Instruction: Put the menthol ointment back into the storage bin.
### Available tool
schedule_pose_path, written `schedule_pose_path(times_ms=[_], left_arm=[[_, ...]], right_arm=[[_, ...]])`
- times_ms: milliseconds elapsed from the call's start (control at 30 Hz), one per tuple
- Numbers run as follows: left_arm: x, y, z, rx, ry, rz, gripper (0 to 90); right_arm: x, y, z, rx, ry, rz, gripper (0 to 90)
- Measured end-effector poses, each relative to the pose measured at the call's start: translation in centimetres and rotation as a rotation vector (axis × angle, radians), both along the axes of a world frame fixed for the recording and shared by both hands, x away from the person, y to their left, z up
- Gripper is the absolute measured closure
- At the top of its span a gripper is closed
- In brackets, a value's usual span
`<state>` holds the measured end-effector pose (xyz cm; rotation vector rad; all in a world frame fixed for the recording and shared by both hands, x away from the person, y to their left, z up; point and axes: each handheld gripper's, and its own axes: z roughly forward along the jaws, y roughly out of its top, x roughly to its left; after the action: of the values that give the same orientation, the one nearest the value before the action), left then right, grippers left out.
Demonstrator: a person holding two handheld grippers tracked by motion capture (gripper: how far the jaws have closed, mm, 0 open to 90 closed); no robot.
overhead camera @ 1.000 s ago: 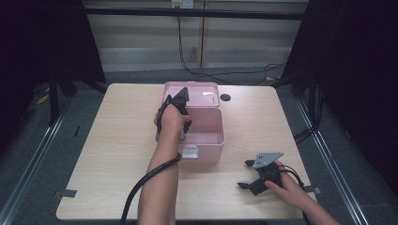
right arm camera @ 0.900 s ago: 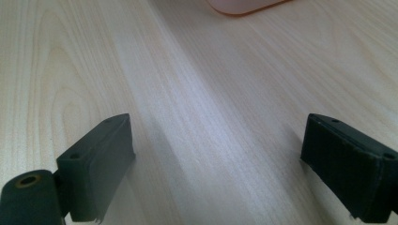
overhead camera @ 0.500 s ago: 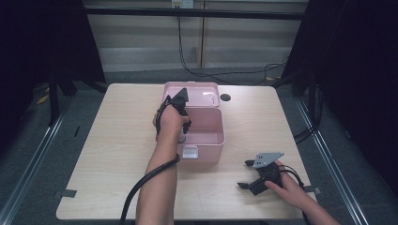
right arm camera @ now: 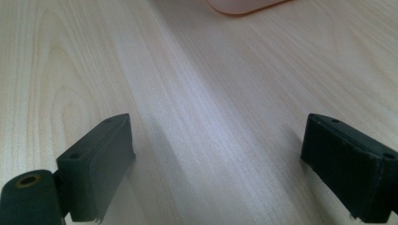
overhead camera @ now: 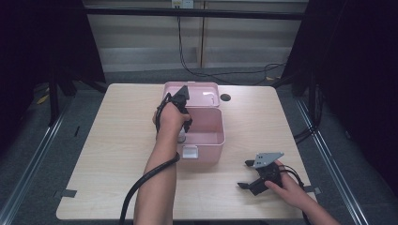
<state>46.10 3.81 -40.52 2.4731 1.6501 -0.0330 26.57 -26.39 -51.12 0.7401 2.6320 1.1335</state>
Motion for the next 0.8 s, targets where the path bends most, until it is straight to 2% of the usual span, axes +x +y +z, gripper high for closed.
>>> schedule_pose_path(times_ms=[267, 567, 767, 800], left_arm=[[-0.2, 0.1, 0.5, 0.003, 0.007, -0.006, 43.1], [-0.7, 0.1, 1.4, -0.017, 0.008, -0.033, 40.9], [-1.1, 0.2, 2.1, -0.025, 0.006, -0.054, 38.2], [-1.2, 0.3, 2.3, -0.032, 0.011, -0.075, 37.3]], right_arm=[[0.0, 0.0, 0.0, 0.0, 0.001, 0.0, 8.9], [0.0, 0.0, 0.0, -0.002, -0.002, 0.0, 8.9], [0.0, 0.0, 0.0, -0.002, -0.002, -0.001, 8.9], [0.0, 0.0, 0.0, -0.002, -0.002, -0.001, 8.9]])
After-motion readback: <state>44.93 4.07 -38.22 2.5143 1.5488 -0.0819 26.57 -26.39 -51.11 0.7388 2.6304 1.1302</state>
